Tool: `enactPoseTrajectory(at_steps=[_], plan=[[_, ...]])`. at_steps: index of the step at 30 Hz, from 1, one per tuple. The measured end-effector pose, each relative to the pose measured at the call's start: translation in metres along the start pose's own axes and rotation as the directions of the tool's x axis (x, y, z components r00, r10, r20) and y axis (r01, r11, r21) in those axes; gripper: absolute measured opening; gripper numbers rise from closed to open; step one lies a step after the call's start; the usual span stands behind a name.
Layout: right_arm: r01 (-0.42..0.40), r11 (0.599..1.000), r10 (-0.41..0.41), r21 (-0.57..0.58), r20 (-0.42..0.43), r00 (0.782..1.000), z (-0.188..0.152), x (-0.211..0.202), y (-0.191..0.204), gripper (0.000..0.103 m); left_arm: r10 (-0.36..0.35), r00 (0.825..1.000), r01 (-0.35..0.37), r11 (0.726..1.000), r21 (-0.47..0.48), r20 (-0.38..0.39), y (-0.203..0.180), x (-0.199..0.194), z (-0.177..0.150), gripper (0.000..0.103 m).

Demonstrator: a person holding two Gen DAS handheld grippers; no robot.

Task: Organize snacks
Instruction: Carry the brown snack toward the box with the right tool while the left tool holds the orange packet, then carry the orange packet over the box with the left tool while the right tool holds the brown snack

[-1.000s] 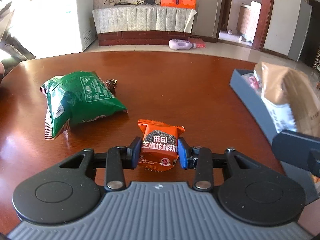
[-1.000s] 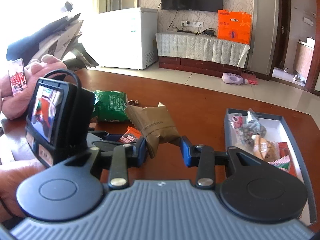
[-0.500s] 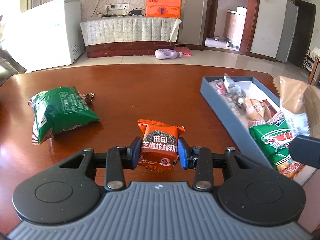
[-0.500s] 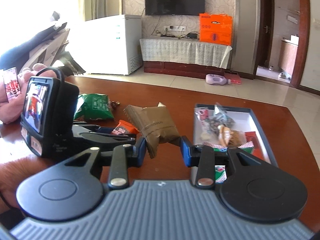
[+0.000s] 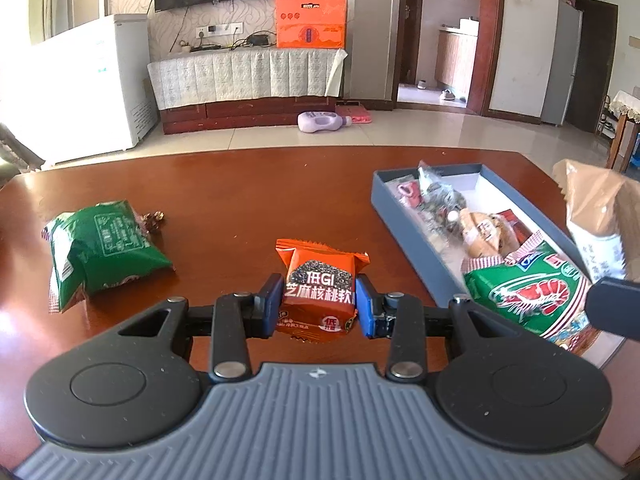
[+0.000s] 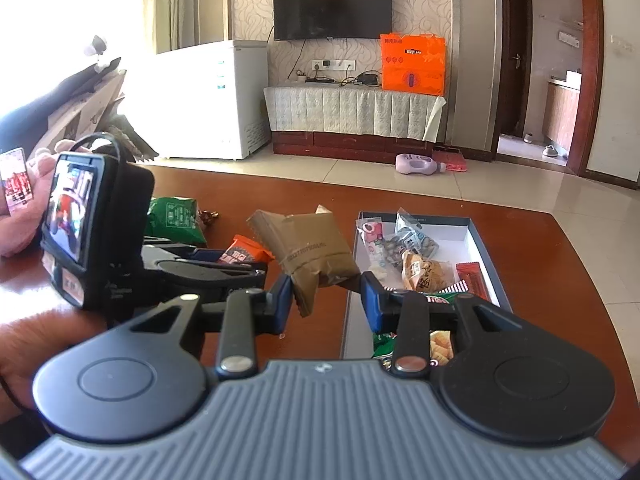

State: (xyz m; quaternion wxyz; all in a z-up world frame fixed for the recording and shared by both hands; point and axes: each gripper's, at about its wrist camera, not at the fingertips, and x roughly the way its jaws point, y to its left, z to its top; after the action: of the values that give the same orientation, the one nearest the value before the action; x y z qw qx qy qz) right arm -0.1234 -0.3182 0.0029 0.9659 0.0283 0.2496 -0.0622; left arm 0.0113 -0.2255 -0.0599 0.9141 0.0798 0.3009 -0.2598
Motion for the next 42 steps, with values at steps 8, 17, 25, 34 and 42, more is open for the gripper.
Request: enactPoseTrajectory(at_steps=[8,17,25,34,42], plan=[[0.002,1.0,-0.002,0.003,0.018,1.0,0.002,-0.004,-0.008,0.04,-0.024,0.999,0.024,0.999,0.022,0.026,-0.01,-0.005,0.009,0.044],[0.015,1.0,-0.015,0.021,0.031,0.999,0.002,-0.009,-0.018,0.04,-0.062,0.996,0.06,0.997,0.041,0.062,-0.023,-0.012,0.02,0.044],[0.031,0.999,-0.032,0.032,0.033,0.999,0.0,-0.014,-0.018,0.04,-0.084,0.993,0.079,0.995,0.058,0.079,-0.037,-0.013,0.026,0.044],[0.054,0.997,-0.055,0.049,0.032,0.998,-0.002,-0.017,-0.02,0.04,-0.113,0.989,0.106,0.992,0.073,0.096,-0.049,-0.012,0.034,0.044],[0.076,0.995,-0.078,0.062,0.028,0.997,0.0,-0.015,-0.023,0.04,-0.129,0.986,0.12,0.989,0.09,0.101,-0.059,-0.004,0.042,0.044]])
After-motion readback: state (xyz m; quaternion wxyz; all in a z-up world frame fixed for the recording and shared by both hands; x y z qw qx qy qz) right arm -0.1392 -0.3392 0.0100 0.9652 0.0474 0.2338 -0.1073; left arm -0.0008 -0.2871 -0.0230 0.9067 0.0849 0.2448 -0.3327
